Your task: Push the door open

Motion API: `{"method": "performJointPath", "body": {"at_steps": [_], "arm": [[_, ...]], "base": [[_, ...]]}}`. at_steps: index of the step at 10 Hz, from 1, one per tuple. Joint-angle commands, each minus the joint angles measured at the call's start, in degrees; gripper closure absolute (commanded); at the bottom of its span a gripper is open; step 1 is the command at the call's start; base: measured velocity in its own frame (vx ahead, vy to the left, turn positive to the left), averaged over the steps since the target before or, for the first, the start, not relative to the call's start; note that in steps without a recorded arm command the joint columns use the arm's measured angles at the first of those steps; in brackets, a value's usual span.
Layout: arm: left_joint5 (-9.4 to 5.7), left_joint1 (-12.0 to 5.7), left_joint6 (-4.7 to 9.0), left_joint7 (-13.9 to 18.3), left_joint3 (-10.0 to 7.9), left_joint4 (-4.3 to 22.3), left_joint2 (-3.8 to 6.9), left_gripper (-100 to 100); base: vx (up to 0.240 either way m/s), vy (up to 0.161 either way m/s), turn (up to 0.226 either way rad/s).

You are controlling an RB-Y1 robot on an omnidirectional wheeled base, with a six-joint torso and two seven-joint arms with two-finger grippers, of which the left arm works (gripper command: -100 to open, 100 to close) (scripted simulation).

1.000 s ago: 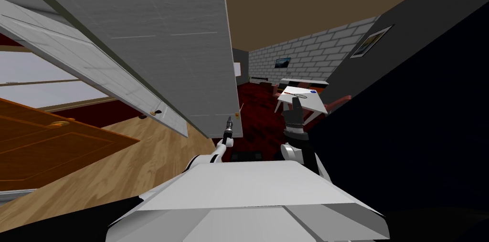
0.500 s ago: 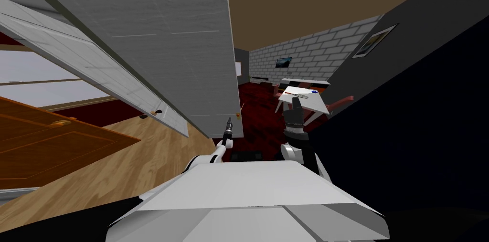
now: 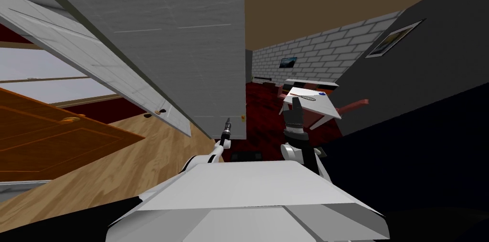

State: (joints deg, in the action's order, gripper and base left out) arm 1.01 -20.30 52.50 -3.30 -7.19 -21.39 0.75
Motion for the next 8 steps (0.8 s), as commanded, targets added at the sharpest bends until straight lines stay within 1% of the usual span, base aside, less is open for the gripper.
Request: {"method": "performJointPath", "body": {"at_steps": [1, 2, 3, 4, 5, 8], "arm": [[0.49, 1.23, -1.20, 0.35, 0.29, -2.27, 0.09, -100], [1.23, 1.67, -1.52, 0.89, 0.45, -2.64, 0.33, -100], [2.55, 2.45, -2.09, 1.86, 0.73, -3.31, 0.23, -100], [3.64, 3.10, -2.56, 2.65, 0.96, -3.86, -0.37, -100], [4.45, 3.59, -2.92, 3.24, 1.14, -4.27, -1.14, -100], [5.35, 4.12, -3.31, 3.90, 1.33, -4.73, -2.41, -100]], "base": [[0.082, 0.035, 0.013], [0.067, 0.017, 0.068], [0.097, -0.005, 0.176], [0.065, -0.063, 0.182], [-0.014, -0.123, 0.082], [-0.103, -0.159, 0.028]]}}
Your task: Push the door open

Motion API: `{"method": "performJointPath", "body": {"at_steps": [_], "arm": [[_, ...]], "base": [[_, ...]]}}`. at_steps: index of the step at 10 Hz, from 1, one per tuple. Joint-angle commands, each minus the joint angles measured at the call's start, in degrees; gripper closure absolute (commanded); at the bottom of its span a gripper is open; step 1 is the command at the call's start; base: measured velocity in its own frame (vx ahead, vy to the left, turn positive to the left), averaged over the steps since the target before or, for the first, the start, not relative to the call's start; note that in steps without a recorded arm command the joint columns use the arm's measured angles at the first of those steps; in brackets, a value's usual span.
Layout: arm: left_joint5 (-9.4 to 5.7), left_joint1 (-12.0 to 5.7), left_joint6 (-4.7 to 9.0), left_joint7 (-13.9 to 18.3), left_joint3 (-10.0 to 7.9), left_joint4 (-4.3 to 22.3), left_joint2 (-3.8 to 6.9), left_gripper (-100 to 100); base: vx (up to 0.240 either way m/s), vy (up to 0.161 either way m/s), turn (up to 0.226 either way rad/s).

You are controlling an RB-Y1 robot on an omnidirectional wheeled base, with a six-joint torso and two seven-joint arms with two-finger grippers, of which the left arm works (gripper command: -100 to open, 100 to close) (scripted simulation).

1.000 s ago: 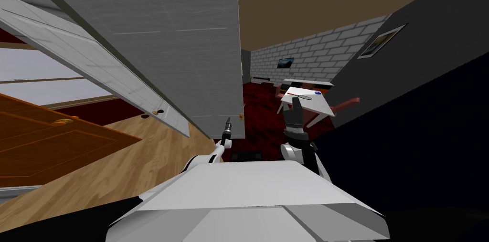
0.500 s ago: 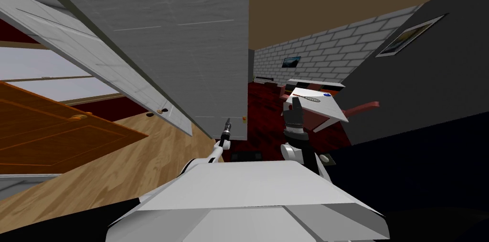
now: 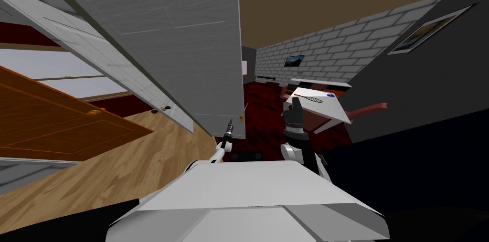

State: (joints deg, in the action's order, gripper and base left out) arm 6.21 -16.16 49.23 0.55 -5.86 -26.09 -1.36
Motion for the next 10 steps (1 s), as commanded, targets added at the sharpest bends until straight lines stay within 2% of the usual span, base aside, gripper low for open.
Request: {"method": "performJointPath", "body": {"at_steps": [1, 3, 7, 8, 9, 10], "arm": [[0.35, 0.11, -0.12, 0.20, 0.04, -0.13, -0.65, -100], [0.63, 0.28, -0.24, 0.40, 0.10, -0.27, -1.22, -100], [0.75, 0.38, -0.40, 0.50, 0.14, -0.45, -1.47, -100], [0.72, 0.37, -0.38, 0.48, 0.10, -0.41, -0.45, -100], [0.70, 0.37, -0.38, 0.47, 0.08, -0.41, 0.00, -100], [0.66, 0.35, -0.37, 0.44, 0.02, -0.39, 0.91, -100]], "base": [[-0.142, -0.162, 0.002], [-0.120, -0.171, -0.001], [-0.071, -0.080, 0.008], [0.107, 0.101, 0.009], [0.143, 0.165, -0.010], [0.173, 0.136, -0.018]]}}
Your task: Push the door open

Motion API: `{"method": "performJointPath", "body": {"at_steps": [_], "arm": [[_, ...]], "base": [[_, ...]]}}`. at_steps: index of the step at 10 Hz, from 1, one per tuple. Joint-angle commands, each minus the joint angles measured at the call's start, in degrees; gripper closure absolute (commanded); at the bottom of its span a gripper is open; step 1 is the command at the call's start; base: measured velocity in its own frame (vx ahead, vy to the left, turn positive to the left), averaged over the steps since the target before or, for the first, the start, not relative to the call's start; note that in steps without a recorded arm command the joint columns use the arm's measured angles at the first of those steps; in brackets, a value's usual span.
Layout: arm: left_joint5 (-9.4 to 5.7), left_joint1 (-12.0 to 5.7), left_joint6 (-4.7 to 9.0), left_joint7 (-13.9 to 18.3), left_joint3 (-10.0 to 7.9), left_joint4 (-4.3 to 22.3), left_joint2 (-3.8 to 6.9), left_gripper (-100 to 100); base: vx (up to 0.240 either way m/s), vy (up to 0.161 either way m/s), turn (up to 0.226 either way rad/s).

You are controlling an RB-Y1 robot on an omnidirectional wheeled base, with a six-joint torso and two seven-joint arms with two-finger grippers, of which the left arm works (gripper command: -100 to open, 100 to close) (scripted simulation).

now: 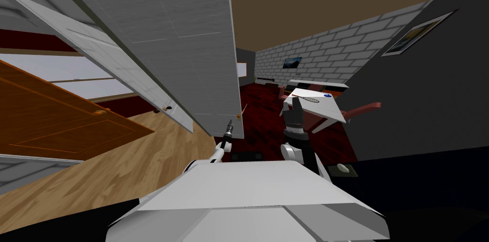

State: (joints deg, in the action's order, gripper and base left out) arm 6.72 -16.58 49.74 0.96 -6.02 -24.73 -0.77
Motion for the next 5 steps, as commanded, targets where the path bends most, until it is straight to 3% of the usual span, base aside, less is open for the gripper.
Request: {"method": "performJointPath", "body": {"at_steps": [1, 2, 5], "arm": [[0.14, 0.77, -0.88, 0.03, 0.18, -1.75, 0.32, -100], [0.03, 0.74, -0.86, -0.04, 0.03, -1.72, 1.65, -100], [-0.12, 0.70, -0.83, -0.14, -0.18, -1.67, 1.64, -100]], "base": [[0.140, 0.067, -0.003], [0.178, 0.036, -0.027], [0.175, -0.076, -0.022]]}}
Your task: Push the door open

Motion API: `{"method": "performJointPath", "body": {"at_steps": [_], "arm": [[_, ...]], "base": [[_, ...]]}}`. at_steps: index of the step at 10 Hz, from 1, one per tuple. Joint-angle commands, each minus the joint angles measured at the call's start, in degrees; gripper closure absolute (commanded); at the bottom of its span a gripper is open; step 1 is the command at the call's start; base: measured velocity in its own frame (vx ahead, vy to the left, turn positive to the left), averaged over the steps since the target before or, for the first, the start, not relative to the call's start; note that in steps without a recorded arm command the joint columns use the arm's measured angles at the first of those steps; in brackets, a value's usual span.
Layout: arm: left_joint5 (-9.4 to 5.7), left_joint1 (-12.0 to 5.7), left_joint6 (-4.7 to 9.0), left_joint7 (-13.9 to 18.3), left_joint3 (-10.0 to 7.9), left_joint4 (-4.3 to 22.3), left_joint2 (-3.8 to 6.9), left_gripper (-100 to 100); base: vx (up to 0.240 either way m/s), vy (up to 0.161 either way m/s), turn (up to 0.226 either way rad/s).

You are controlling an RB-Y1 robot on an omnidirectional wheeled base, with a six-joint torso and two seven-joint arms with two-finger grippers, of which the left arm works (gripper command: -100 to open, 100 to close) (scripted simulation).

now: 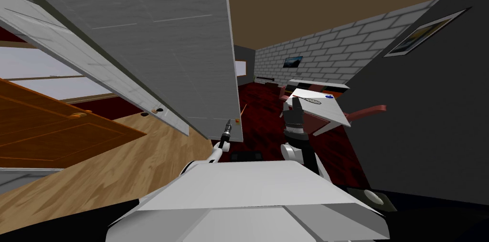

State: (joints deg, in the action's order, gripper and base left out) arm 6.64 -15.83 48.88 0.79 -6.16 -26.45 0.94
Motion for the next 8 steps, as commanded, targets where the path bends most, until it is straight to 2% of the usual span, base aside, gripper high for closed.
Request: {"method": "performJointPath", "body": {"at_steps": [1, 2, 3, 4, 5, 6, 8], "arm": [[-0.12, -0.07, 0.05, -0.03, -0.15, 0.08, -0.98, -100], [-0.18, -0.09, 0.06, -0.07, -0.24, 0.10, -2.22, -100], [-0.21, -0.10, 0.07, -0.09, -0.28, 0.11, -2.97, -100], [-0.21, -0.10, 0.07, -0.09, -0.28, 0.11, -2.97, -100], [-0.34, -0.41, 0.76, -0.16, -0.47, 1.06, -2.64, -100], [-0.34, -0.41, 0.76, -0.16, -0.47, 1.06, -2.64, 100], [-0.34, -0.41, 0.76, -0.16, -0.47, 1.06, -2.64, 100]], "base": [[0.151, -0.135, -0.029], [0.129, -0.150, -0.019], [0.078, -0.112, 0.017], [0.039, -0.074, -0.039], [0.012, -0.029, 0.001], [0.000, 0.000, 0.000], [-0.006, 0.009, -0.010]]}}
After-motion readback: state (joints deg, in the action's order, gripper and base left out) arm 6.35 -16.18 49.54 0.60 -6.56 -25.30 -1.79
